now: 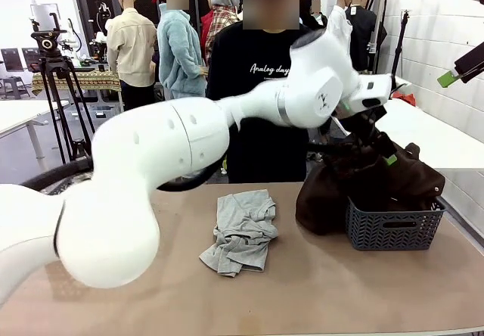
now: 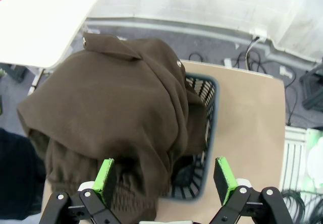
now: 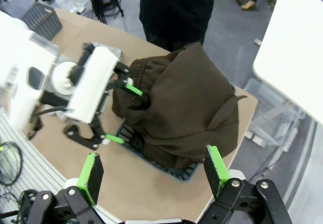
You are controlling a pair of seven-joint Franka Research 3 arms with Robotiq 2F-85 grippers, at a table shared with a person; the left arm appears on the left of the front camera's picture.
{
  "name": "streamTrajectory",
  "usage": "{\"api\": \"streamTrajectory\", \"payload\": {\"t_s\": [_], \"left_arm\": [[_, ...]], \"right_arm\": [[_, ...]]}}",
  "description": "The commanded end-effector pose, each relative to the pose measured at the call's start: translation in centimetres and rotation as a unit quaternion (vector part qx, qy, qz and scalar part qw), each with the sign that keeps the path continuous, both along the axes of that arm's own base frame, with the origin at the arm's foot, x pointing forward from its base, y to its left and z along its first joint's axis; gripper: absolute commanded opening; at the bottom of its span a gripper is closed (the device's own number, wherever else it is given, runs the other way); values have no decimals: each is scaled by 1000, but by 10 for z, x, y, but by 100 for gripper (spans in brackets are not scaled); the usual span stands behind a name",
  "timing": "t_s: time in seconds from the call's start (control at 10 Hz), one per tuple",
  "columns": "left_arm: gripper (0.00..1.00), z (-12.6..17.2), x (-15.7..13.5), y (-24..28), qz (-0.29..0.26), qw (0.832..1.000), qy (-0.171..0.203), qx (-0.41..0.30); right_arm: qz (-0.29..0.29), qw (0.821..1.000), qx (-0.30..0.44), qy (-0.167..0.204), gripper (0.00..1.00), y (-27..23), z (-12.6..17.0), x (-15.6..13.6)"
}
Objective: Sort the tops and bottoms.
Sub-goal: Lift clothes from the center of the table with your right hand.
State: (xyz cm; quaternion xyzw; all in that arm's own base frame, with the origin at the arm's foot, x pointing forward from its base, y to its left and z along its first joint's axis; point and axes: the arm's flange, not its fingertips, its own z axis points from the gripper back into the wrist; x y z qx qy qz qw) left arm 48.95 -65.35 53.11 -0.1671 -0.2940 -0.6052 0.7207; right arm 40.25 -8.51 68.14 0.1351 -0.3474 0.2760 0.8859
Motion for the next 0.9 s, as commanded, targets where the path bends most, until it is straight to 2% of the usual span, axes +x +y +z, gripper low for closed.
{"api": "streamTrajectory", "payload": {"t_s": [0.0, 0.2, 0.3, 0.4, 0.5, 0.8], "left_arm": [[100, 17, -52, 59, 35, 998, -2, 60], [100, 35, -78, 98, 49, 994, 6, 93], [100, 40, -86, 119, 71, 992, 13, 108], [100, 44, -91, 132, 116, 987, 12, 112], [100, 81, -27, 39, 44, 995, 12, 86], [100, 81, -27, 39, 44, 995, 12, 86]], "right_arm": [[0, 1000, 1, 0, 100, 1, -2, 0], [0, 1000, 1, 0, 100, 1, -2, 0], [0, 1000, 1, 0, 100, 1, -2, 0], [0, 1000, 1, 0, 100, 1, -2, 0], [0, 1000, 1, 0, 100, 1, -2, 0], [0, 1000, 1, 0, 100, 1, -2, 0]]}}
